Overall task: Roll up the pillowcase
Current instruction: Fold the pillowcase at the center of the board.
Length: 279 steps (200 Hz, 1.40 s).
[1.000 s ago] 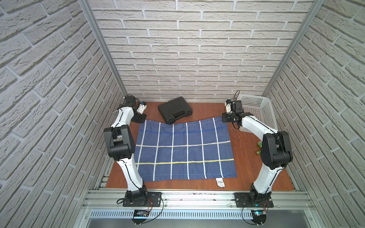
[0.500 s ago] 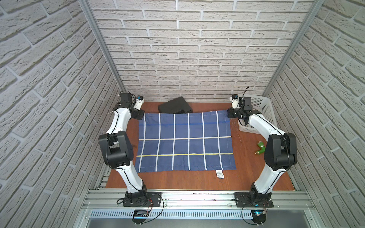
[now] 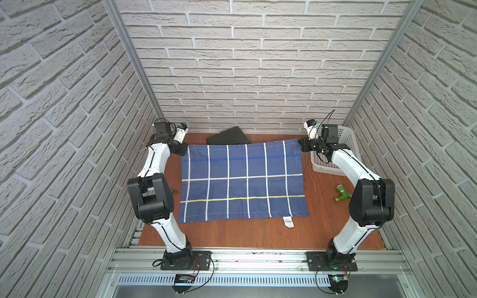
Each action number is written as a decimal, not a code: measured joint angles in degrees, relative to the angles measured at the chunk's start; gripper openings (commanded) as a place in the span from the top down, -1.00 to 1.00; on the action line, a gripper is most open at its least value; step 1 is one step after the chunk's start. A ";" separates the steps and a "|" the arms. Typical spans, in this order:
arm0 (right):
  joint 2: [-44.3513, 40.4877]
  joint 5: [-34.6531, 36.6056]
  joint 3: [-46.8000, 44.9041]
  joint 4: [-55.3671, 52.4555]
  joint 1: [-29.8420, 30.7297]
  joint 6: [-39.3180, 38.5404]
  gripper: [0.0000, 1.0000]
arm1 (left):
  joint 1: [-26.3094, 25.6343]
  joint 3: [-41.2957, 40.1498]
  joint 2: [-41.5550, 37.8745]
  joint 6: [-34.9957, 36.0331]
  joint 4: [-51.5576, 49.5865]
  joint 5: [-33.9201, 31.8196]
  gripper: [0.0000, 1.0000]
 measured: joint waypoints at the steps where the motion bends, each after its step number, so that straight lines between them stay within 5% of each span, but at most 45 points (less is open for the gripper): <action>1: -0.13 -0.09 -0.13 -0.02 0.00 -0.07 0.95 | -0.02 -0.42 -0.24 0.04 0.07 0.00 1.00; 122: -23.61 1.27 -23.96 -7.15 -2.58 -4.07 0.96 | 0.02 -21.86 -20.92 6.93 -2.05 -5.53 1.00; 279: -49.33 11.89 -41.42 -24.50 1.55 -15.78 0.95 | -1.81 -41.75 -38.38 13.77 -9.20 -15.69 1.00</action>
